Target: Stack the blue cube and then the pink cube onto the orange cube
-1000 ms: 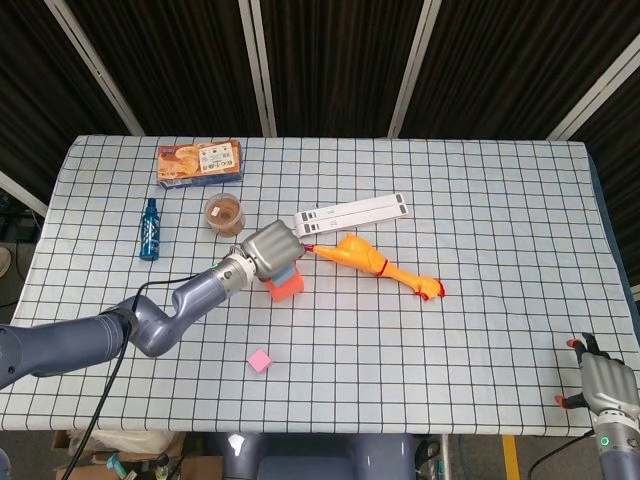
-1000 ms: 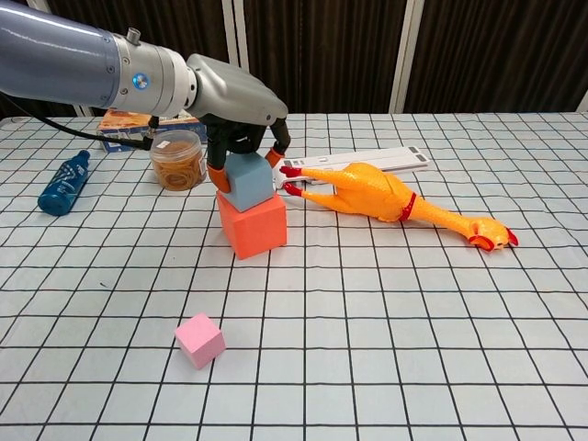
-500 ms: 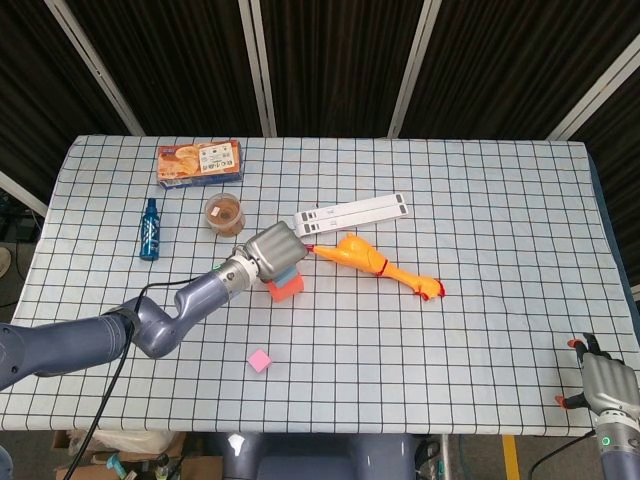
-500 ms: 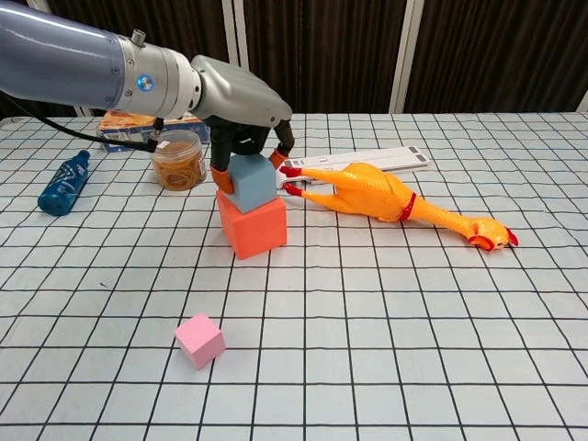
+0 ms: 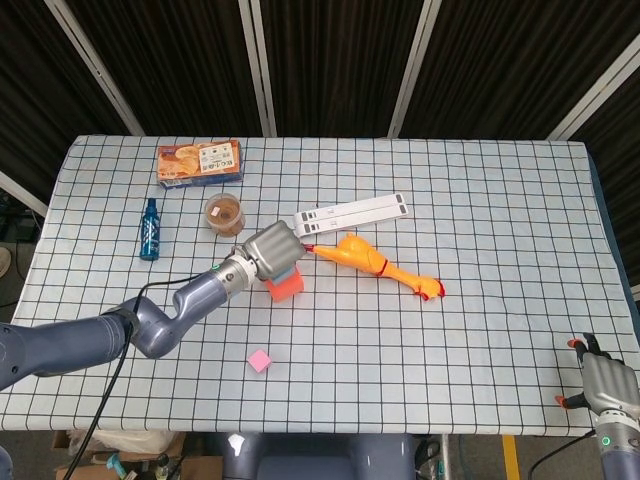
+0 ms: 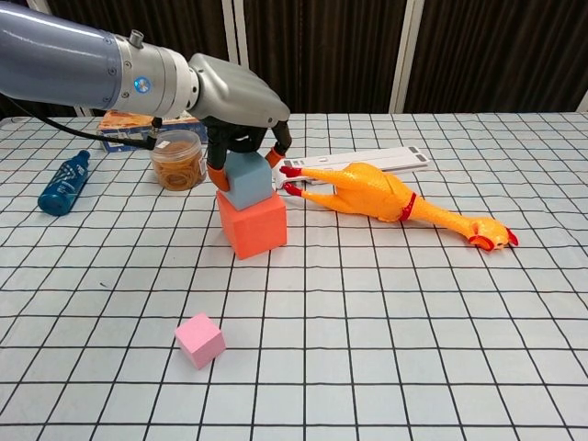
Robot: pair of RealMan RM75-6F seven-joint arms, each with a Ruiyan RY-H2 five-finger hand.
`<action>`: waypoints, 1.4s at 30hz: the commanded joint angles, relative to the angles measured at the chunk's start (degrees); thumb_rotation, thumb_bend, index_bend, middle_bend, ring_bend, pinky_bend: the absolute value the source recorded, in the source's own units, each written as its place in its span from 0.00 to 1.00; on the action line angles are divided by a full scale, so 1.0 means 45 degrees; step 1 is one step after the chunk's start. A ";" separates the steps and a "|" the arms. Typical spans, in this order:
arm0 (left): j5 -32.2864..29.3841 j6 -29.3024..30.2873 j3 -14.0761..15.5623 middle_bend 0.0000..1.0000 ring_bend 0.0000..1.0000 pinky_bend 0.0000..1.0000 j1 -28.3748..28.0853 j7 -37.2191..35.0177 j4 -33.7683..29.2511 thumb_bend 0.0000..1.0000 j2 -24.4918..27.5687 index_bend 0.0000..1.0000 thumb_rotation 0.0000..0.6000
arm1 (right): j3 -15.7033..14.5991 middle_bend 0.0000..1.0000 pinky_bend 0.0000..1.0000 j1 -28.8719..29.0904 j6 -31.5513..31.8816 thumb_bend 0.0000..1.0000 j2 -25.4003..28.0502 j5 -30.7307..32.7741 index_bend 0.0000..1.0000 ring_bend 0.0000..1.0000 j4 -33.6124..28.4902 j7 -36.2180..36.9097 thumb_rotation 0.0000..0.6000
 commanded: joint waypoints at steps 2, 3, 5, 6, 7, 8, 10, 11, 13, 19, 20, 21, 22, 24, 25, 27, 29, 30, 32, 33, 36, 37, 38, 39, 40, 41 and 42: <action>0.0061 0.0052 -0.0050 0.70 0.73 1.00 0.0019 -0.0068 0.0027 0.32 -0.0049 0.65 1.00 | -0.0002 0.07 0.26 0.0017 -0.0029 0.12 0.0001 0.0056 0.21 0.24 0.0011 -0.0036 1.00; 0.0062 0.0052 -0.0065 0.70 0.73 1.00 0.0022 -0.0094 0.0025 0.32 -0.0050 0.65 1.00 | 0.0000 0.07 0.26 0.0022 -0.0037 0.12 0.0001 0.0074 0.21 0.24 0.0013 -0.0041 1.00; 0.0076 0.0042 -0.0068 0.70 0.73 1.00 0.0021 -0.0107 0.0018 0.32 -0.0045 0.65 1.00 | -0.0002 0.07 0.26 0.0028 -0.0049 0.12 -0.0001 0.0084 0.21 0.24 0.0013 -0.0046 1.00; 0.0071 0.0014 -0.0057 0.70 0.73 1.00 0.0022 -0.0115 0.0009 0.32 -0.0042 0.65 1.00 | -0.0002 0.07 0.26 0.0028 -0.0045 0.12 0.0006 0.0080 0.21 0.24 0.0012 -0.0046 1.00; 0.0051 -0.0022 -0.0038 0.70 0.73 1.00 0.0022 -0.0119 0.0008 0.32 -0.0037 0.64 1.00 | -0.0004 0.07 0.26 0.0032 -0.0049 0.12 0.0001 0.0071 0.21 0.24 0.0014 -0.0042 1.00; 0.0055 -0.0023 -0.0030 0.70 0.73 1.00 0.0022 -0.0112 0.0019 0.32 -0.0042 0.64 1.00 | -0.0004 0.07 0.26 0.0033 -0.0048 0.12 -0.0002 0.0066 0.21 0.24 0.0016 -0.0040 1.00; 0.0039 -0.0028 -0.0024 0.70 0.73 1.00 0.0032 -0.0126 0.0029 0.32 -0.0052 0.64 1.00 | -0.0010 0.07 0.26 0.0032 -0.0043 0.12 0.0003 0.0056 0.21 0.24 0.0014 -0.0040 1.00; 0.0021 -0.0023 -0.0040 0.70 0.73 1.00 0.0041 -0.0159 0.0028 0.32 -0.0059 0.64 1.00 | -0.0008 0.07 0.26 0.0029 -0.0036 0.12 0.0004 0.0053 0.21 0.24 0.0011 -0.0028 1.00; 0.0024 -0.0029 -0.0043 0.70 0.73 1.00 0.0041 -0.0169 0.0032 0.32 -0.0057 0.64 1.00 | -0.0006 0.07 0.26 0.0026 -0.0027 0.12 0.0003 0.0049 0.21 0.24 0.0011 -0.0019 1.00; -0.0013 -0.0074 -0.0057 0.69 0.73 1.00 0.0026 -0.0209 -0.0033 0.28 -0.0003 0.61 1.00 | -0.0014 0.07 0.26 0.0038 -0.0047 0.12 0.0003 0.0056 0.21 0.24 0.0015 -0.0023 1.00; -0.0022 -0.0084 -0.0056 0.69 0.73 1.00 0.0024 -0.0215 -0.0034 0.27 -0.0001 0.60 1.00 | -0.0014 0.07 0.26 0.0040 -0.0050 0.12 0.0002 0.0055 0.21 0.24 0.0016 -0.0023 1.00; -0.0025 -0.0096 -0.0051 0.69 0.73 1.00 0.0017 -0.0213 -0.0037 0.26 0.0006 0.59 1.00 | -0.0016 0.07 0.26 0.0042 -0.0055 0.12 0.0010 0.0056 0.21 0.24 0.0015 -0.0021 1.00; -0.0027 -0.0094 -0.0055 0.69 0.73 1.00 0.0014 -0.0214 -0.0041 0.23 0.0009 0.57 1.00 | -0.0015 0.07 0.26 0.0041 -0.0052 0.12 0.0016 0.0055 0.21 0.24 0.0012 -0.0018 1.00; -0.0050 -0.0101 -0.0076 0.69 0.73 0.99 0.0016 -0.0258 -0.0066 0.18 0.0017 0.53 1.00 | -0.0011 0.07 0.26 0.0041 -0.0048 0.12 0.0018 0.0060 0.21 0.24 0.0008 -0.0011 1.00; -0.0073 -0.0132 -0.0089 0.69 0.73 0.99 0.0006 -0.0286 -0.0104 0.17 0.0047 0.51 1.00 | -0.0011 0.07 0.26 0.0041 -0.0046 0.12 0.0021 0.0058 0.21 0.24 0.0006 -0.0007 1.00; -0.0068 -0.0134 -0.0108 0.69 0.73 0.99 -0.0010 -0.0298 -0.0144 0.16 0.0085 0.47 1.00 | -0.0015 0.07 0.26 0.0041 -0.0048 0.12 0.0025 0.0062 0.21 0.24 0.0004 -0.0009 1.00; -0.0088 -0.0135 -0.0131 0.69 0.73 0.99 -0.0027 -0.0314 -0.0204 0.15 0.0146 0.45 1.00 | -0.0017 0.07 0.26 0.0045 -0.0063 0.12 0.0029 0.0077 0.21 0.24 -0.0003 -0.0007 1.00; -0.0085 -0.0125 -0.0131 0.69 0.73 0.99 -0.0032 -0.0305 -0.0229 0.15 0.0170 0.45 1.00 | -0.0014 0.07 0.26 0.0047 -0.0069 0.12 0.0030 0.0087 0.21 0.24 0.0001 -0.0004 1.00; -0.0132 -0.0163 -0.0110 0.69 0.73 0.99 -0.0048 -0.0294 -0.0293 0.14 0.0231 0.43 1.00 | -0.0017 0.07 0.26 0.0050 -0.0076 0.12 0.0038 0.0108 0.21 0.24 -0.0009 -0.0013 1.00; -0.0148 -0.0164 -0.0095 0.69 0.73 0.99 -0.0055 -0.0272 -0.0306 0.14 0.0251 0.42 1.00 | -0.0018 0.07 0.26 0.0052 -0.0080 0.12 0.0042 0.0115 0.21 0.24 -0.0020 -0.0013 1.00; -0.0253 -0.0186 -0.0036 0.69 0.73 0.99 -0.0082 -0.0192 -0.0335 0.14 0.0307 0.41 1.00 | -0.0036 0.07 0.26 0.0058 -0.0109 0.12 0.0063 0.0147 0.21 0.24 -0.0054 -0.0036 1.00; -0.0284 -0.0186 -0.0027 0.69 0.73 0.99 -0.0092 -0.0174 -0.0350 0.14 0.0322 0.41 1.00 | -0.0034 0.07 0.26 0.0063 -0.0116 0.12 0.0069 0.0162 0.21 0.24 -0.0059 -0.0039 1.00; -0.0319 -0.0159 -0.0022 0.69 0.73 0.99 -0.0100 -0.0146 -0.0361 0.14 0.0339 0.40 1.00 | -0.0032 0.07 0.26 0.0068 -0.0127 0.12 0.0074 0.0190 0.21 0.24 -0.0063 -0.0043 1.00; -0.0350 -0.0139 -0.0022 0.69 0.73 0.99 -0.0102 -0.0137 -0.0372 0.14 0.0348 0.39 1.00 | -0.0032 0.07 0.26 0.0072 -0.0135 0.12 0.0074 0.0204 0.21 0.24 -0.0058 -0.0046 1.00; -0.0380 -0.0129 -0.0022 0.69 0.73 0.99 -0.0109 -0.0127 -0.0379 0.13 0.0358 0.37 1.00 | -0.0032 0.07 0.26 0.0074 -0.0135 0.12 0.0076 0.0206 0.21 0.24 -0.0065 -0.0047 1.00; -0.0411 -0.0122 -0.0022 0.69 0.73 0.99 -0.0119 -0.0113 -0.0380 0.13 0.0367 0.35 1.00 | -0.0031 0.07 0.26 0.0079 -0.0136 0.12 0.0077 0.0206 0.21 0.24 -0.0070 -0.0053 1.00; -0.0457 -0.0117 -0.0012 0.69 0.72 0.99 -0.0139 -0.0078 -0.0396 0.13 0.0377 0.34 1.00 | -0.0041 0.07 0.26 0.0084 -0.0144 0.12 0.0080 0.0208 0.21 0.24 -0.0077 -0.0065 1.00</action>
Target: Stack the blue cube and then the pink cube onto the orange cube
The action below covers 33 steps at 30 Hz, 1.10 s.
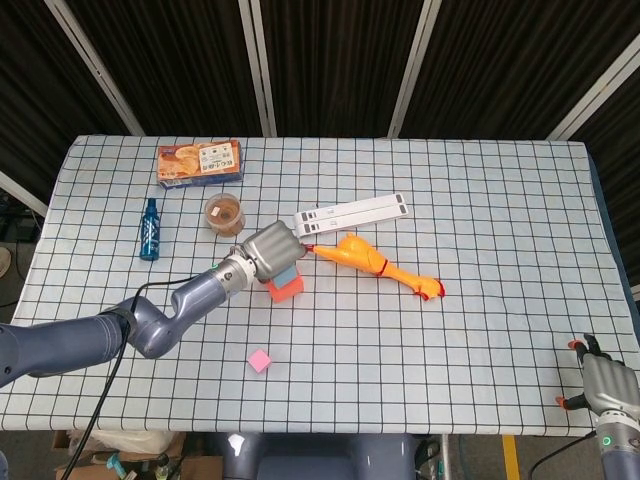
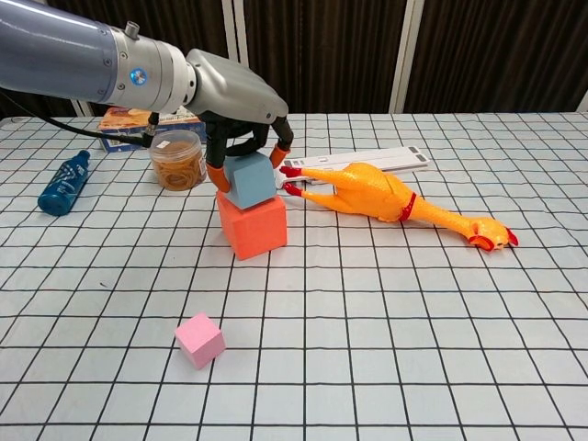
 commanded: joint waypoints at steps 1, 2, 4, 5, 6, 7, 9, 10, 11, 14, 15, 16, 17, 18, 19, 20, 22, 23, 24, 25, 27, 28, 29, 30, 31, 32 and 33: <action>-0.0074 0.0020 0.0009 0.69 0.72 0.99 -0.0037 0.0058 -0.0037 0.13 0.0024 0.33 1.00 | -0.0010 0.07 0.26 0.0010 -0.0016 0.12 0.0004 0.0009 0.21 0.24 -0.0014 -0.0016 1.00; -0.0097 0.0034 0.0011 0.69 0.72 0.99 -0.0048 0.0079 -0.0052 0.13 0.0031 0.33 1.00 | -0.0009 0.07 0.26 0.0018 -0.0025 0.12 0.0011 0.0022 0.21 0.24 -0.0025 -0.0024 1.00; -0.0167 0.0072 0.0015 0.69 0.72 0.99 -0.0072 0.0127 -0.0087 0.13 0.0053 0.33 1.00 | -0.0021 0.07 0.26 0.0028 -0.0053 0.12 0.0013 0.0068 0.21 0.24 -0.0037 -0.0049 1.00; -0.0193 0.0093 0.0021 0.69 0.72 0.99 -0.0082 0.0158 -0.0091 0.13 0.0062 0.33 1.00 | -0.0020 0.07 0.26 0.0032 -0.0062 0.12 0.0016 0.0084 0.21 0.24 -0.0042 -0.0050 1.00; -0.0242 0.0123 0.0031 0.69 0.72 0.99 -0.0092 0.0194 -0.0100 0.13 0.0067 0.33 1.00 | -0.0018 0.07 0.26 0.0038 -0.0081 0.12 0.0025 0.0095 0.21 0.24 -0.0050 -0.0034 1.00; -0.0273 0.0130 0.0043 0.69 0.72 0.99 -0.0099 0.0217 -0.0112 0.13 0.0073 0.33 1.00 | -0.0013 0.07 0.26 0.0038 -0.0095 0.12 0.0030 0.0107 0.21 0.24 -0.0054 -0.0010 1.00; -0.0318 0.0144 0.0073 0.69 0.72 0.99 -0.0121 0.0281 -0.0114 0.13 0.0083 0.33 1.00 | -0.0012 0.07 0.26 0.0048 -0.0118 0.12 0.0043 0.0127 0.21 0.24 -0.0048 -0.0005 1.00; -0.0348 0.0163 0.0091 0.69 0.72 0.99 -0.0139 0.0331 -0.0120 0.13 0.0089 0.33 1.00 | -0.0017 0.07 0.26 0.0052 -0.0119 0.12 0.0041 0.0127 0.21 0.24 -0.0039 -0.0011 1.00; -0.0363 0.0193 0.0087 0.69 0.72 0.99 -0.0147 0.0354 -0.0126 0.13 0.0092 0.33 1.00 | -0.0018 0.07 0.26 0.0054 -0.0118 0.12 0.0040 0.0124 0.21 0.24 -0.0041 -0.0009 1.00; -0.0388 0.0343 0.0041 0.69 0.72 0.99 -0.0166 0.0412 -0.0174 0.13 0.0124 0.32 1.00 | -0.0023 0.07 0.26 0.0063 -0.0111 0.12 0.0047 0.0112 0.21 0.24 -0.0045 -0.0013 1.00; -0.0401 0.0379 0.0025 0.68 0.72 0.99 -0.0175 0.0431 -0.0202 0.13 0.0151 0.31 1.00 | -0.0025 0.07 0.26 0.0060 -0.0106 0.12 0.0050 0.0114 0.21 0.24 -0.0049 -0.0008 1.00; -0.0422 0.0416 0.0020 0.68 0.71 0.99 -0.0191 0.0472 -0.0259 0.13 0.0206 0.30 1.00 | -0.0030 0.07 0.26 0.0059 -0.0114 0.12 0.0046 0.0123 0.21 0.24 -0.0038 0.0001 1.00; -0.0439 0.0421 0.0027 0.68 0.71 0.99 -0.0211 0.0514 -0.0314 0.12 0.0261 0.29 1.00 | -0.0033 0.07 0.26 0.0062 -0.0130 0.12 0.0047 0.0136 0.21 0.24 -0.0035 0.0003 1.00; -0.0480 0.0410 0.0043 0.67 0.71 0.99 -0.0232 0.0556 -0.0389 0.12 0.0329 0.28 1.00 | -0.0034 0.07 0.26 0.0068 -0.0147 0.12 0.0049 0.0156 0.21 0.24 -0.0034 0.0001 1.00; -0.0542 0.0377 0.0069 0.67 0.70 0.98 -0.0256 0.0599 -0.0475 0.11 0.0401 0.27 1.00 | -0.0040 0.07 0.26 0.0076 -0.0171 0.12 0.0053 0.0183 0.21 0.24 -0.0036 -0.0011 1.00; -0.0652 0.0329 0.0133 0.67 0.70 0.98 -0.0311 0.0717 -0.0610 0.11 0.0537 0.26 1.00 | -0.0052 0.07 0.26 0.0091 -0.0205 0.12 0.0060 0.0233 0.21 0.24 -0.0037 -0.0046 1.00; -0.0808 0.0315 0.0227 0.67 0.70 0.98 -0.0396 0.0922 -0.0772 0.11 0.0696 0.26 1.00 | -0.0055 0.07 0.26 0.0110 -0.0219 0.12 0.0052 0.0272 0.21 0.24 -0.0040 -0.0082 1.00; -0.0951 0.0311 0.0293 0.66 0.70 0.98 -0.0446 0.1043 -0.0916 0.11 0.0808 0.26 1.00 | -0.0052 0.07 0.26 0.0119 -0.0223 0.12 0.0048 0.0278 0.21 0.24 -0.0049 -0.0082 1.00; -0.1071 0.0296 0.0338 0.66 0.70 0.98 -0.0477 0.1104 -0.1026 0.11 0.0886 0.26 1.00 | -0.0048 0.07 0.26 0.0121 -0.0217 0.12 0.0049 0.0273 0.21 0.24 -0.0059 -0.0074 1.00; -0.1183 0.0304 0.0379 0.66 0.70 0.98 -0.0509 0.1172 -0.1126 0.11 0.0956 0.25 1.00 | -0.0043 0.07 0.26 0.0122 -0.0201 0.12 0.0052 0.0258 0.21 0.24 -0.0066 -0.0066 1.00; -0.1400 0.0372 0.0498 0.66 0.70 0.98 -0.0591 0.1388 -0.1342 0.11 0.1107 0.25 1.00 | -0.0039 0.07 0.26 0.0123 -0.0163 0.12 0.0059 0.0242 0.21 0.24 -0.0081 -0.0068 1.00; -0.1538 0.0431 0.0537 0.66 0.70 0.98 -0.0632 0.1474 -0.1472 0.11 0.1187 0.25 1.00 | -0.0047 0.07 0.26 0.0118 -0.0146 0.12 0.0058 0.0236 0.21 0.24 -0.0091 -0.0073 1.00; -0.1609 0.0504 0.0541 0.66 0.70 0.98 -0.0658 0.1527 -0.1557 0.11 0.1242 0.24 1.00 | -0.0048 0.07 0.26 0.0117 -0.0137 0.12 0.0053 0.0234 0.21 0.24 -0.0088 -0.0072 1.00; -0.1677 0.0594 0.0520 0.66 0.70 0.98 -0.0677 0.1553 -0.1645 0.11 0.1299 0.23 1.00 | -0.0050 0.07 0.26 0.0119 -0.0133 0.12 0.0048 0.0236 0.21 0.24 -0.0085 -0.0079 1.00; -0.1769 0.0680 0.0472 0.66 0.70 0.98 -0.0683 0.1527 -0.1749 0.11 0.1359 0.23 1.00 | -0.0055 0.07 0.26 0.0125 -0.0134 0.12 0.0046 0.0236 0.21 0.24 -0.0085 -0.0093 1.00; -0.1943 0.0785 0.0359 0.66 0.70 0.98 -0.0682 0.1408 -0.1952 0.11 0.1492 0.22 1.00 | -0.0058 0.07 0.26 0.0128 -0.0146 0.12 0.0042 0.0250 0.21 0.24 -0.0080 -0.0089 1.00; -0.2036 0.0834 0.0303 0.66 0.70 0.98 -0.0690 0.1352 -0.2088 0.11 0.1597 0.22 1.00 | -0.0058 0.07 0.26 0.0129 -0.0154 0.12 0.0042 0.0253 0.21 0.24 -0.0080 -0.0079 1.00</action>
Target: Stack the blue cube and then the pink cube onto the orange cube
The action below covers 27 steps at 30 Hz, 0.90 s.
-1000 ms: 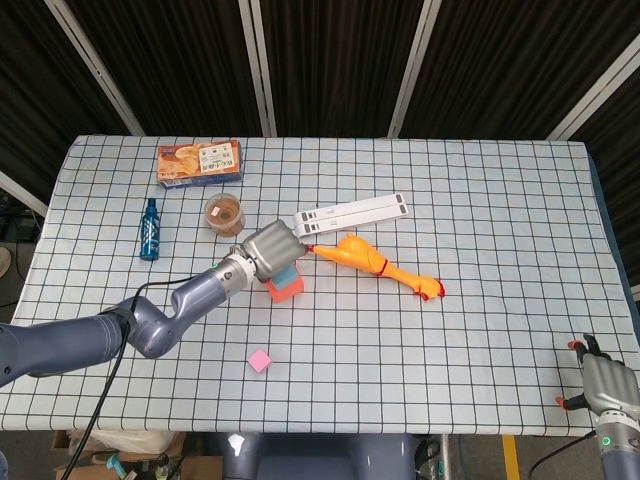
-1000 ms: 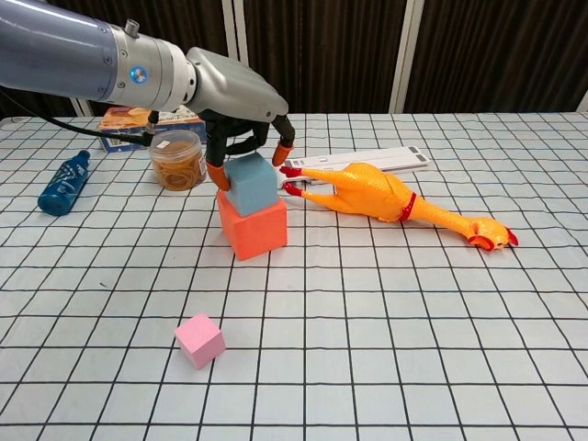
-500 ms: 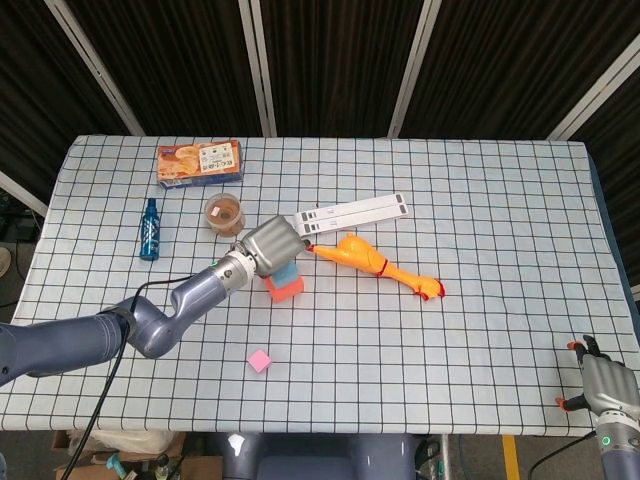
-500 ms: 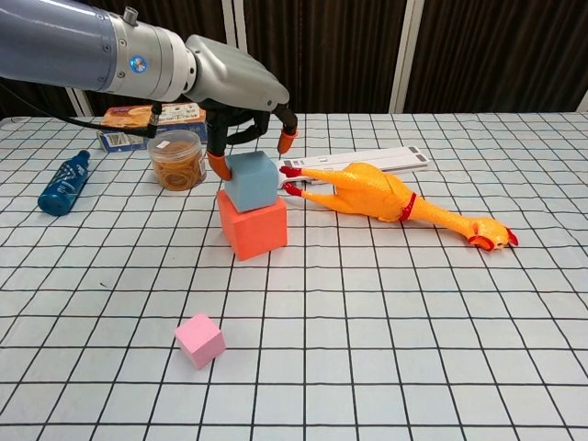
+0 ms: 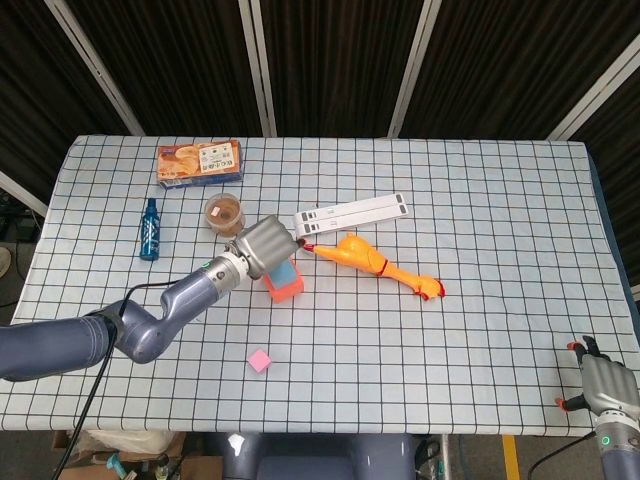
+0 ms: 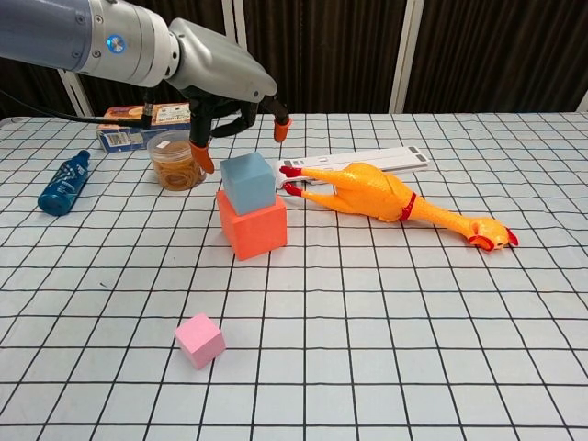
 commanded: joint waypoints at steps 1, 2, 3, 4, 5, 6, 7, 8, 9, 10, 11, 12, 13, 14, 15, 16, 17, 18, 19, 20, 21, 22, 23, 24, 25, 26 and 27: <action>-0.0345 0.0247 -0.0217 0.66 0.69 0.98 -0.0048 -0.0178 -0.0449 0.11 0.0371 0.22 1.00 | 0.0000 0.07 0.26 0.0003 -0.0012 0.12 0.0000 0.0012 0.21 0.24 0.0003 0.0014 1.00; -0.0467 0.0347 -0.0316 0.66 0.69 0.98 -0.0066 -0.0249 -0.0647 0.11 0.0584 0.22 1.00 | -0.0006 0.07 0.26 0.0008 -0.0007 0.12 0.0005 0.0025 0.21 0.24 -0.0001 -0.0006 1.00; -0.0565 0.0419 -0.0411 0.65 0.69 0.97 -0.0068 -0.0341 -0.0808 0.11 0.0746 0.22 1.00 | -0.0009 0.07 0.26 0.0010 -0.0005 0.12 0.0005 0.0037 0.21 0.24 -0.0003 -0.0017 1.00; -0.0683 0.0520 -0.0542 0.65 0.68 0.96 -0.0062 -0.0475 -0.1049 0.11 0.0994 0.22 1.00 | -0.0006 0.07 0.26 0.0014 -0.0005 0.12 0.0006 0.0049 0.21 0.24 -0.0012 -0.0016 1.00; -0.0734 0.0602 -0.0618 0.64 0.67 0.95 -0.0050 -0.0548 -0.1225 0.11 0.1186 0.22 1.00 | -0.0005 0.07 0.26 0.0016 -0.0008 0.12 0.0013 0.0048 0.21 0.24 -0.0025 -0.0006 1.00; -0.0798 0.0662 -0.0676 0.64 0.67 0.94 -0.0026 -0.0632 -0.1428 0.10 0.1387 0.22 1.00 | -0.0006 0.07 0.26 0.0015 -0.0012 0.12 0.0020 0.0043 0.21 0.24 -0.0038 0.0007 1.00; -0.0934 0.0678 -0.0727 0.63 0.65 0.92 0.0021 -0.0783 -0.1755 0.10 0.1680 0.22 1.00 | -0.0008 0.07 0.26 0.0013 -0.0007 0.12 0.0032 0.0029 0.21 0.24 -0.0050 0.0020 1.00; -0.1066 0.0642 -0.0720 0.62 0.65 0.91 0.0051 -0.0874 -0.1989 0.10 0.1897 0.22 1.00 | -0.0008 0.07 0.26 0.0012 0.0001 0.12 0.0036 0.0017 0.21 0.24 -0.0056 0.0027 1.00; -0.1192 0.0578 -0.0662 0.62 0.64 0.91 0.0063 -0.0898 -0.2210 0.09 0.2113 0.22 1.00 | -0.0012 0.07 0.26 0.0011 0.0001 0.12 0.0038 0.0014 0.21 0.24 -0.0059 0.0029 1.00; -0.1340 0.0466 -0.0525 0.62 0.65 0.91 0.0065 -0.0871 -0.2545 0.09 0.2427 0.22 1.00 | -0.0024 0.07 0.26 0.0015 -0.0011 0.12 0.0039 0.0004 0.21 0.24 -0.0058 0.0025 1.00; -0.1416 0.0412 -0.0432 0.64 0.67 0.92 0.0083 -0.0869 -0.2763 0.08 0.2623 0.23 1.00 | -0.0032 0.07 0.26 0.0020 -0.0022 0.12 0.0041 -0.0005 0.21 0.24 -0.0064 0.0021 1.00; -0.1521 0.0369 -0.0371 0.66 0.69 0.94 0.0130 -0.0949 -0.2986 0.08 0.2799 0.24 1.00 | -0.0037 0.07 0.26 0.0026 -0.0036 0.12 0.0037 -0.0013 0.21 0.24 -0.0068 0.0021 1.00; -0.1609 0.0322 -0.0349 0.69 0.71 0.96 0.0192 -0.1091 -0.3196 0.08 0.2955 0.27 1.00 | -0.0042 0.07 0.26 0.0033 -0.0051 0.12 0.0028 -0.0019 0.21 0.24 -0.0065 0.0021 1.00; -0.1619 0.0296 -0.0435 0.72 0.74 0.99 0.0373 -0.1489 -0.3494 0.07 0.3177 0.30 1.00 | -0.0058 0.07 0.26 0.0041 -0.0077 0.12 0.0028 -0.0016 0.21 0.24 -0.0071 0.0011 1.00; -0.1443 0.0363 -0.0521 0.73 0.74 0.99 0.0518 -0.1708 -0.3610 0.07 0.3277 0.31 1.00 | -0.0063 0.07 0.26 0.0049 -0.0092 0.12 0.0024 -0.0004 0.21 0.24 -0.0066 0.0000 1.00; -0.1154 0.0475 -0.0609 0.74 0.75 1.00 0.0693 -0.1910 -0.3676 0.07 0.3345 0.32 1.00 | -0.0062 0.07 0.26 0.0055 -0.0096 0.12 0.0018 0.0013 0.21 0.24 -0.0063 -0.0009 1.00; -0.0647 0.0631 -0.0720 0.74 0.75 1.00 0.1010 -0.2263 -0.3755 0.07 0.3432 0.33 1.00 | -0.0055 0.07 0.26 0.0065 -0.0089 0.12 0.0008 0.0041 0.21 0.24 -0.0067 -0.0026 1.00; -0.0294 0.0675 -0.0779 0.74 0.75 1.00 0.1205 -0.2498 -0.3789 0.07 0.3474 0.33 1.00 | -0.0053 0.07 0.26 0.0070 -0.0084 0.12 0.0004 0.0054 0.21 0.24 -0.0075 -0.0037 1.00; 0.0089 0.0718 -0.0839 0.74 0.75 1.00 0.1405 -0.2745 -0.3803 0.07 0.3500 0.33 1.00 | -0.0051 0.07 0.26 0.0074 -0.0082 0.12 0.0003 0.0069 0.21 0.24 -0.0086 -0.0043 1.00; 0.0698 0.0756 -0.0874 0.74 0.75 1.00 0.1677 -0.3033 -0.3750 0.07 0.3514 0.34 1.00 | -0.0051 0.07 0.26 0.0080 -0.0075 0.12 0.0001 0.0098 0.21 0.24 -0.0106 -0.0063 1.00; 0.1066 0.0755 -0.0889 0.74 0.75 1.00 0.1825 -0.3204 -0.3691 0.07 0.3510 0.35 1.00 | -0.0053 0.07 0.26 0.0089 -0.0077 0.12 -0.0002 0.0120 0.21 0.24 -0.0117 -0.0086 1.00; 0.1435 0.0762 -0.0912 0.74 0.75 1.00 0.1965 -0.3381 -0.3626 0.07 0.3474 0.36 1.00 | -0.0058 0.07 0.26 0.0102 -0.0089 0.12 -0.0006 0.0144 0.21 0.24 -0.0127 -0.0113 1.00; 0.1979 0.0733 -0.0925 0.75 0.75 1.00 0.2142 -0.3622 -0.3513 0.07 0.3384 0.36 1.00 | -0.0062 0.07 0.26 0.0118 -0.0111 0.12 -0.0012 0.0180 0.21 0.24 -0.0136 -0.0138 1.00; 0.2286 0.0684 -0.0925 0.75 0.75 1.00 0.2229 -0.3758 -0.3438 0.07 0.3335 0.36 1.00 | -0.0064 0.07 0.26 0.0126 -0.0124 0.12 -0.0006 0.0201 0.21 0.24 -0.0147 -0.0146 1.00; 0.2590 0.0621 -0.0924 0.74 0.75 1.00 0.2295 -0.3879 -0.3376 0.07 0.3267 0.36 1.00 | -0.0069 0.07 0.26 0.0141 -0.0158 0.12 -0.0019 0.0231 0.21 0.24 -0.0142 -0.0159 1.00; 0.2980 0.0490 -0.0914 0.74 0.75 1.00 0.2362 -0.4046 -0.3295 0.07 0.3150 0.36 1.00 | -0.0064 0.07 0.26 0.0162 -0.0187 0.12 -0.0038 0.0285 0.21 0.24 -0.0121 -0.0176 1.00; 0.3185 0.0399 -0.0909 0.74 0.75 1.00 0.2388 -0.4133 -0.3241 0.07 0.3091 0.36 1.00 | -0.0062 0.07 0.26 0.0170 -0.0190 0.12 -0.0045 0.0312 0.21 0.24 -0.0114 -0.0188 1.00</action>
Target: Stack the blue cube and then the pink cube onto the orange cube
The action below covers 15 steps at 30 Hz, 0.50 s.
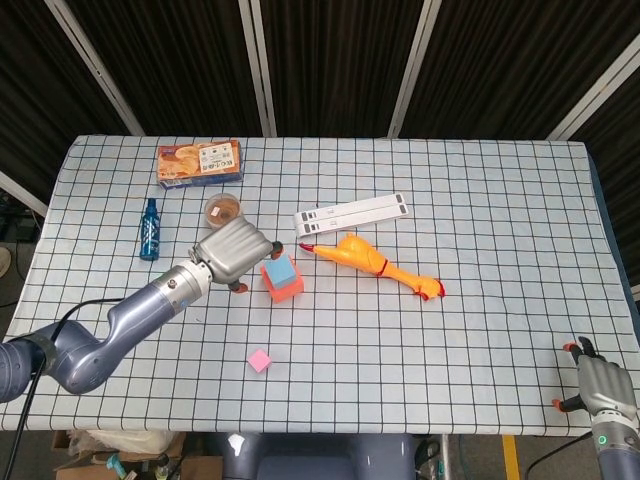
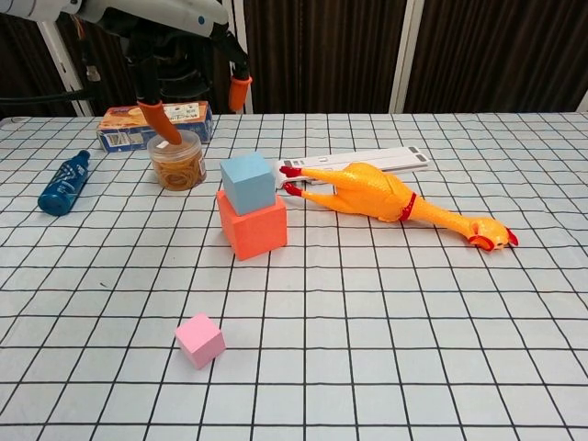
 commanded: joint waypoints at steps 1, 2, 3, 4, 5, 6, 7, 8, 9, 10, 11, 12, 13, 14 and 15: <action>0.1330 -0.0318 -0.0065 0.74 0.75 1.00 0.0482 -0.0753 0.0281 0.07 -0.0274 0.36 1.00 | 0.0004 0.07 0.26 0.0027 -0.0018 0.12 -0.0021 0.0076 0.21 0.24 0.0030 -0.0032 1.00; 0.1618 -0.0459 -0.0052 0.74 0.74 1.00 0.0472 -0.0797 0.0328 0.07 -0.0402 0.36 1.00 | 0.0009 0.07 0.26 0.0031 -0.0020 0.12 -0.0019 0.0109 0.21 0.24 0.0040 -0.0030 1.00; 0.1754 -0.0535 -0.0050 0.74 0.74 1.00 0.0468 -0.0830 0.0360 0.07 -0.0469 0.36 1.00 | 0.0012 0.07 0.26 0.0034 -0.0022 0.12 -0.0017 0.0125 0.21 0.24 0.0045 -0.0024 1.00; 0.1891 -0.0616 -0.0047 0.74 0.74 0.99 0.0455 -0.0850 0.0370 0.07 -0.0538 0.36 1.00 | 0.0015 0.07 0.26 0.0035 -0.0025 0.12 -0.0014 0.0143 0.21 0.24 0.0057 -0.0014 1.00; 0.2079 -0.0707 -0.0050 0.74 0.74 0.99 0.0437 -0.0868 0.0385 0.07 -0.0648 0.36 1.00 | 0.0016 0.07 0.26 0.0036 -0.0035 0.12 -0.0013 0.0170 0.21 0.24 0.0082 -0.0001 1.00; 0.2197 -0.0763 -0.0049 0.74 0.74 0.99 0.0427 -0.0877 0.0379 0.07 -0.0722 0.36 1.00 | 0.0015 0.07 0.26 0.0037 -0.0045 0.12 -0.0014 0.0186 0.21 0.24 0.0101 0.0008 1.00; 0.2294 -0.0815 -0.0049 0.74 0.74 0.99 0.0420 -0.0893 0.0368 0.07 -0.0783 0.36 1.00 | 0.0011 0.07 0.26 0.0039 -0.0057 0.12 -0.0015 0.0201 0.21 0.24 0.0121 0.0013 1.00; 0.2434 -0.0888 -0.0051 0.74 0.74 0.99 0.0406 -0.0910 0.0364 0.07 -0.0878 0.36 1.00 | 0.0006 0.07 0.26 0.0041 -0.0084 0.12 -0.0017 0.0232 0.21 0.24 0.0156 0.0023 1.00; 0.2509 -0.0915 -0.0054 0.74 0.74 0.99 0.0404 -0.0915 0.0373 0.07 -0.0922 0.36 1.00 | 0.0003 0.07 0.26 0.0045 -0.0100 0.12 -0.0017 0.0246 0.21 0.24 0.0172 0.0030 1.00; 0.2594 -0.0945 -0.0052 0.74 0.74 0.99 0.0402 -0.0917 0.0368 0.07 -0.0965 0.36 1.00 | -0.0001 0.07 0.26 0.0046 -0.0116 0.12 -0.0016 0.0263 0.21 0.24 0.0188 0.0039 1.00; 0.2676 -0.0999 -0.0054 0.74 0.74 0.99 0.0402 -0.0951 0.0351 0.07 -0.1023 0.36 1.00 | -0.0002 0.07 0.26 0.0048 -0.0136 0.12 -0.0013 0.0287 0.21 0.24 0.0211 0.0055 1.00; 0.2707 -0.1034 -0.0062 0.74 0.74 0.99 0.0406 -0.0996 0.0332 0.07 -0.1060 0.36 1.00 | -0.0003 0.07 0.26 0.0049 -0.0141 0.12 -0.0013 0.0300 0.21 0.24 0.0228 0.0060 1.00; 0.2732 -0.1069 -0.0069 0.74 0.74 0.99 0.0410 -0.1039 0.0321 0.07 -0.1089 0.36 1.00 | -0.0005 0.07 0.26 0.0049 -0.0145 0.12 -0.0010 0.0312 0.21 0.24 0.0240 0.0065 1.00; 0.2810 -0.1104 -0.0065 0.74 0.74 0.98 0.0410 -0.1041 0.0311 0.07 -0.1135 0.36 1.00 | -0.0007 0.07 0.26 0.0048 -0.0160 0.12 -0.0004 0.0325 0.21 0.24 0.0245 0.0083 1.00; 0.2878 -0.1108 -0.0046 0.74 0.74 0.98 0.0414 -0.0996 0.0320 0.07 -0.1167 0.36 1.00 | -0.0003 0.07 0.26 0.0049 -0.0169 0.12 -0.0001 0.0331 0.21 0.24 0.0247 0.0104 1.00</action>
